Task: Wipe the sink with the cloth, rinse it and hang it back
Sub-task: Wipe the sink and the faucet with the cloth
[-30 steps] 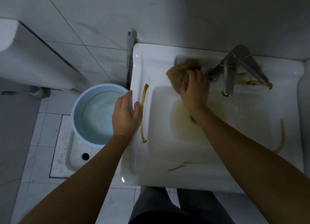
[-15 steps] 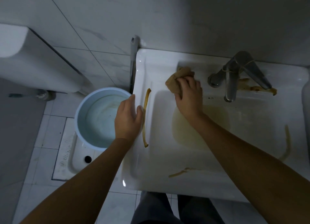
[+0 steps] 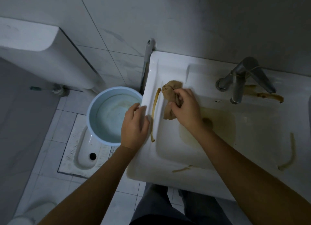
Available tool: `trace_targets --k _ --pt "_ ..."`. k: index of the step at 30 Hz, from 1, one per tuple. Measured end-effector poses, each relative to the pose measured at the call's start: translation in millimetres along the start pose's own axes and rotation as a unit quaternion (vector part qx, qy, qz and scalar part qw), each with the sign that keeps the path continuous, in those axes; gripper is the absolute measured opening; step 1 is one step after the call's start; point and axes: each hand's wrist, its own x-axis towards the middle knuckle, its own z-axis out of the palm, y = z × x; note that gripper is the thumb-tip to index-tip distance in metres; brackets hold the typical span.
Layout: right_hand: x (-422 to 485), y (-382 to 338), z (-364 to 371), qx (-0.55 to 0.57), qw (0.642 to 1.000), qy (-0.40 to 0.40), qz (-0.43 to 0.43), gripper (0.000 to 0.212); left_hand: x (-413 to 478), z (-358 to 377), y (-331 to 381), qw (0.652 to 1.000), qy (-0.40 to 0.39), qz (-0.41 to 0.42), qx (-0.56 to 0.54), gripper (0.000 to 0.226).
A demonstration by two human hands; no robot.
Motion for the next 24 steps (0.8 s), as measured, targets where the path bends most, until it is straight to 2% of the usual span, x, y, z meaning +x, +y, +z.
trace_targets --k 2,6,10,18,22,24 --pt "12.9 -4.4 7.9 0.010 1.000 -0.003 0.004 0.035 -28.2 -3.4 -5.3 1.000 -0.016 0.003 0.015 0.041" --pt "29.1 -11.4 43.4 -0.009 0.997 -0.072 -0.001 0.053 -49.0 0.0 -9.7 0.998 -0.041 0.008 0.051 0.051" --pt "19.5 -9.5 55.1 -0.039 0.997 -0.064 -0.017 0.050 -47.2 -0.4 -7.3 0.997 -0.043 0.015 0.069 0.055" --pt "-49.9 4.9 52.1 -0.028 0.989 -0.113 -0.088 0.046 -45.9 -1.5 -1.9 0.997 -0.017 0.019 0.068 0.047" --pt "-38.4 12.9 43.9 -0.077 0.976 -0.154 -0.137 0.047 -45.8 -1.2 -4.1 0.998 -0.009 0.023 0.059 0.043" --pt "-13.9 15.5 41.9 -0.091 0.980 -0.129 -0.123 0.050 -45.5 0.7 -7.7 0.998 -0.011 0.025 0.058 0.041"
